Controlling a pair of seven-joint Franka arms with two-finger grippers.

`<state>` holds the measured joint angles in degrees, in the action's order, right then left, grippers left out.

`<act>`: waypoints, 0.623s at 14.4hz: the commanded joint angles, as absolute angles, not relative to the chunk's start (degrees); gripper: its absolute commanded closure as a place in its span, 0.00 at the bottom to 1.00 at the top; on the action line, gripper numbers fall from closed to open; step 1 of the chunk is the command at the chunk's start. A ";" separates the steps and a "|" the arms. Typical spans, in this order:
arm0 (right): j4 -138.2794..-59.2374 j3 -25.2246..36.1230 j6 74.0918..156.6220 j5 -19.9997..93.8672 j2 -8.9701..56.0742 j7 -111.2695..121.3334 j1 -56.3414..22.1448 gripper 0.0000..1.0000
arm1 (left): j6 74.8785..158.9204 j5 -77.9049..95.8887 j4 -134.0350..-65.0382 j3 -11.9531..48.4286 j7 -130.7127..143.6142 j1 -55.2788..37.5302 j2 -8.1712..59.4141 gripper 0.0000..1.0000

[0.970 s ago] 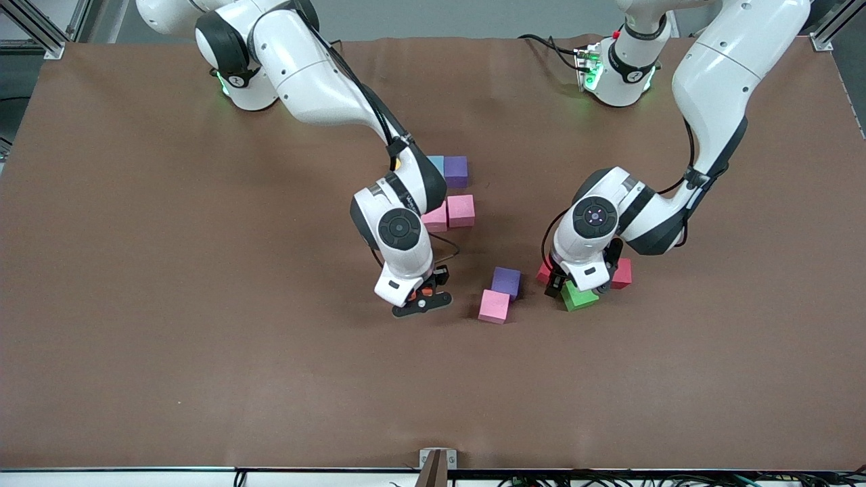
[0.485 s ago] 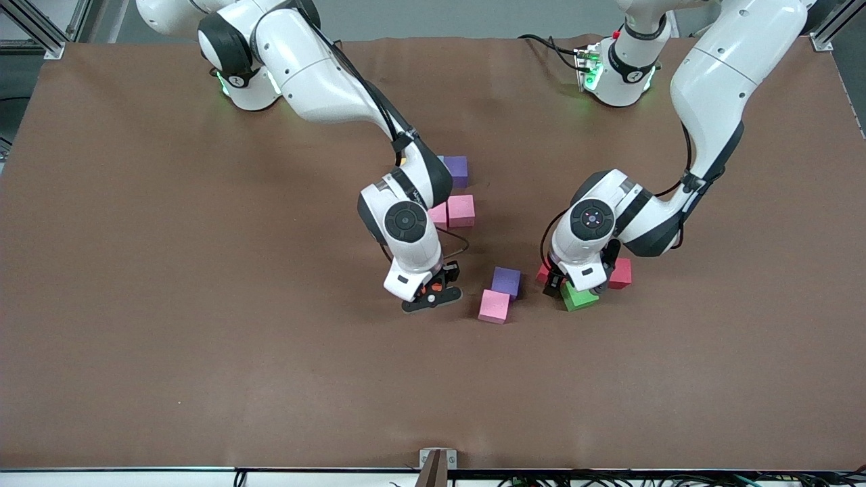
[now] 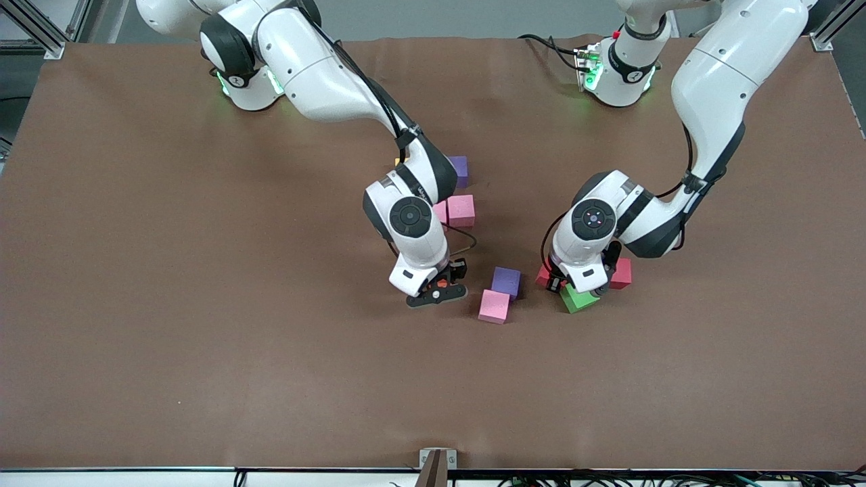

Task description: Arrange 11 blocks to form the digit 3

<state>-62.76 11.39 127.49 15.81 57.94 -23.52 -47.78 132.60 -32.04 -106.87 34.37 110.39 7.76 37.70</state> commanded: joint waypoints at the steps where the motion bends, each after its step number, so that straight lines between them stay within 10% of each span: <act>1: -62.05 10.72 126.91 15.65 57.93 -24.35 -47.20 0.99 | 133.07 -33.31 -106.70 34.80 110.74 8.44 37.62 0.71; 9: -68.90 11.25 126.04 15.47 55.28 -17.14 -46.58 0.99 | 133.07 -33.31 -106.61 34.80 110.74 8.44 37.88 0.71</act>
<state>-64.24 11.42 126.33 15.81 57.09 -19.23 -47.28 132.64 -32.04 -106.75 34.36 110.39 7.88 37.70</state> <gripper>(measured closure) 0.432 0.410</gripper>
